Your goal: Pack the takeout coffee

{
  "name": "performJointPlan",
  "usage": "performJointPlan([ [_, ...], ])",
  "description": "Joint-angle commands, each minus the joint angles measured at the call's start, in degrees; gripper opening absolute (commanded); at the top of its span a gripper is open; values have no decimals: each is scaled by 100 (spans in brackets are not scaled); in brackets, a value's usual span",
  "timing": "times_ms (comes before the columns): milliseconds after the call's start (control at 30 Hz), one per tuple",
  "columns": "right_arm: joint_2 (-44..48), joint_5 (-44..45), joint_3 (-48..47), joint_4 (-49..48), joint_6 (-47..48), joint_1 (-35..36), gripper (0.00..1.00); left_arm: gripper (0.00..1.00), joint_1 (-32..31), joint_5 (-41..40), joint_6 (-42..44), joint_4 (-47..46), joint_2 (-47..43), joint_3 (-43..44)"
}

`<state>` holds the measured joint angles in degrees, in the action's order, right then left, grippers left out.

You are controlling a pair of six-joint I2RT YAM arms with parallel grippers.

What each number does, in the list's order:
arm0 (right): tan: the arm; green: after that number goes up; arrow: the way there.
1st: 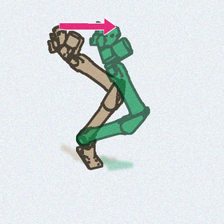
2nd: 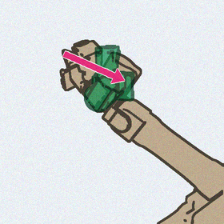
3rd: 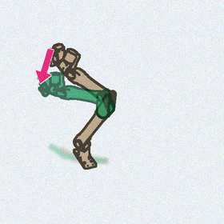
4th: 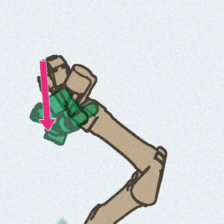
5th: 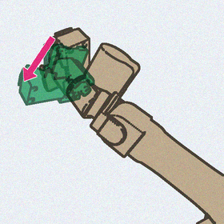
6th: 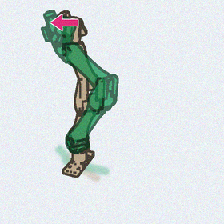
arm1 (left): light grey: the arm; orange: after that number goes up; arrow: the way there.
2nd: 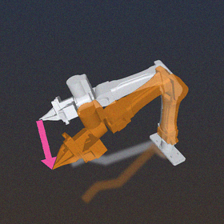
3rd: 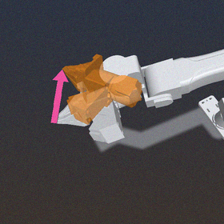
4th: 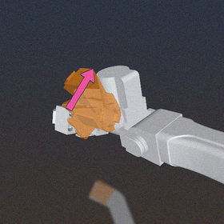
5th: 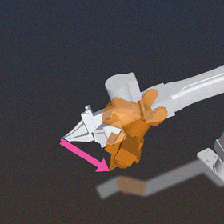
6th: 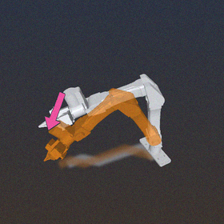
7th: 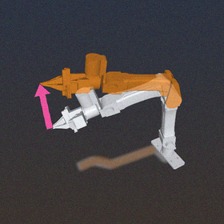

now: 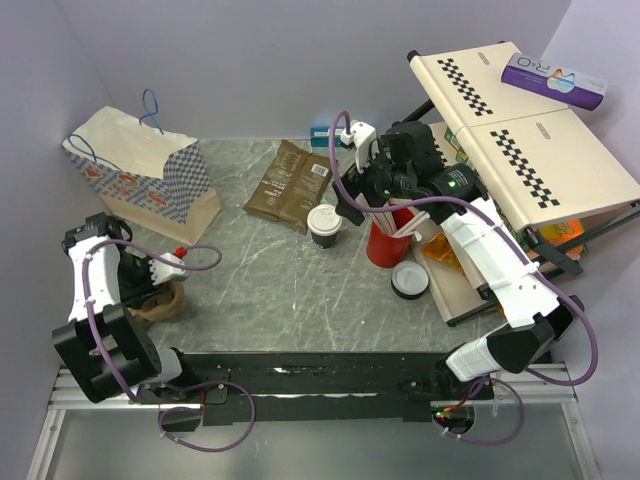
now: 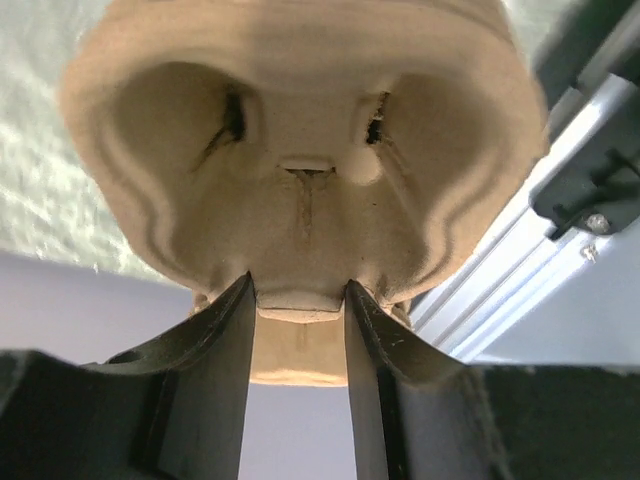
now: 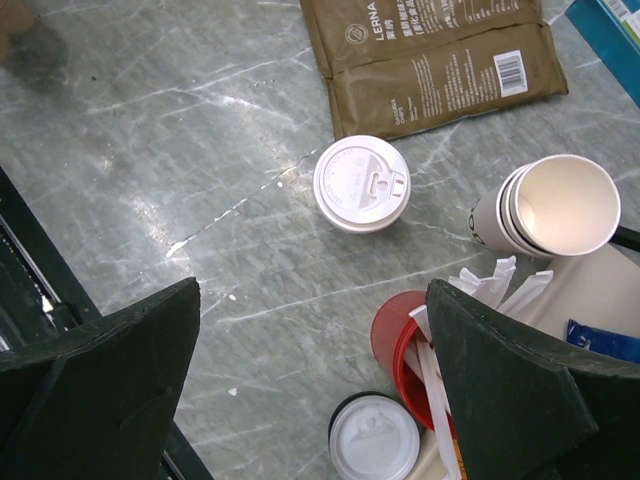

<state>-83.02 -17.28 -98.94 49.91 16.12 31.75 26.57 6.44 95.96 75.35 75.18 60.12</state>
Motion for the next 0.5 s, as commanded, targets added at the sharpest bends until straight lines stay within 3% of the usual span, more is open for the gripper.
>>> performJointPlan([
  [0, 111, -91, -117, -122, -74, 42, 99, 1, -11, -283, -1243, -1484, -161, -280],
  [33, 102, -83, -135, -113, -74, 51, 99, 1, -11, -188, -1212, -1245, -83, -20],
  [67, 102, -83, -135, -104, -74, 51, 100, 1, 24, 109, -829, 28, 214, 217],
  [167, 137, -56, -135, -113, -74, 42, 99, 1, -177, 131, -1719, 323, 453, 466],
  [233, 181, 5, -21, -183, -56, 51, 100, 1, -432, -1061, -2051, -751, 384, -83],
  [267, 207, 23, 32, -192, -56, 51, 99, 1, -546, -1727, -2690, -1986, 297, -297],
  [300, 216, 31, 41, -166, -48, 51, 100, 1, -626, -2038, -2688, -1911, 313, -273],
  [367, 208, -3, 6, -140, -39, 51, 100, 1, -600, -1377, -2985, -1001, 592, 269],
  [400, 199, -12, 6, -131, -39, 51, 99, 1, -574, -451, -3204, 31, 786, 1021],
  [467, 190, 5, -12, -148, -30, 51, 100, 1, -460, -56, -4510, 331, 1495, 1606],
])
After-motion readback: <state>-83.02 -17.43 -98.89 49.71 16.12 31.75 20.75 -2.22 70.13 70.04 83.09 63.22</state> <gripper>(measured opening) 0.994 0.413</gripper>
